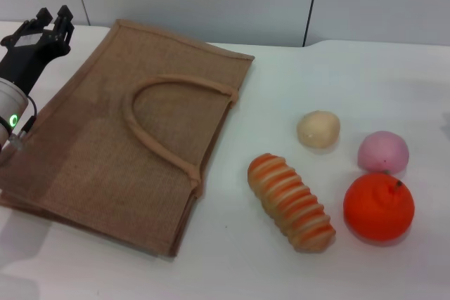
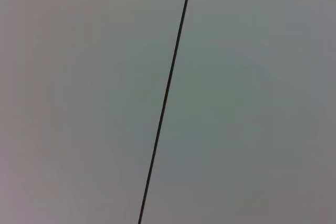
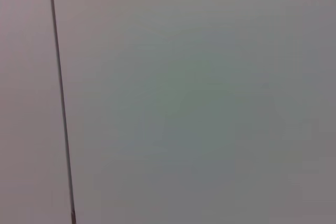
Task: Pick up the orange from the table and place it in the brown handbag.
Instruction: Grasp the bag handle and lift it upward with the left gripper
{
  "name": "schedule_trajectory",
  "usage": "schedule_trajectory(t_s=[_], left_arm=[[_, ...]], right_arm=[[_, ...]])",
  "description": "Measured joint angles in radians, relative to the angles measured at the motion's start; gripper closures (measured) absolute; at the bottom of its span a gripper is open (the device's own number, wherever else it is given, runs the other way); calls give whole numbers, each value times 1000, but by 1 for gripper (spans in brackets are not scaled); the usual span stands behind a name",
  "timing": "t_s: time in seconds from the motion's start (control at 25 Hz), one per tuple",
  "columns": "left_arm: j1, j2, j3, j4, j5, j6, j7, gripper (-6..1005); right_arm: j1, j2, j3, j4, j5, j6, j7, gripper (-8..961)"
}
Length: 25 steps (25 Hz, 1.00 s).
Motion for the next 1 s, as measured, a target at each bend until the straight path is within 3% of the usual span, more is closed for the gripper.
schedule_trajectory(t_s=[0.6,0.84,1.0], left_arm=[[-2,2,13,0,19,7,-59,614],[-13,19,14,16,141,57,-230,613],[-11,20,14,94,260,122,-391,613]], right_arm=[[1,0,1,-3,0,0,0,61],[0,0,-2,-5,0,0,0,61],[0,0,-5,-5,0,0,0,61]])
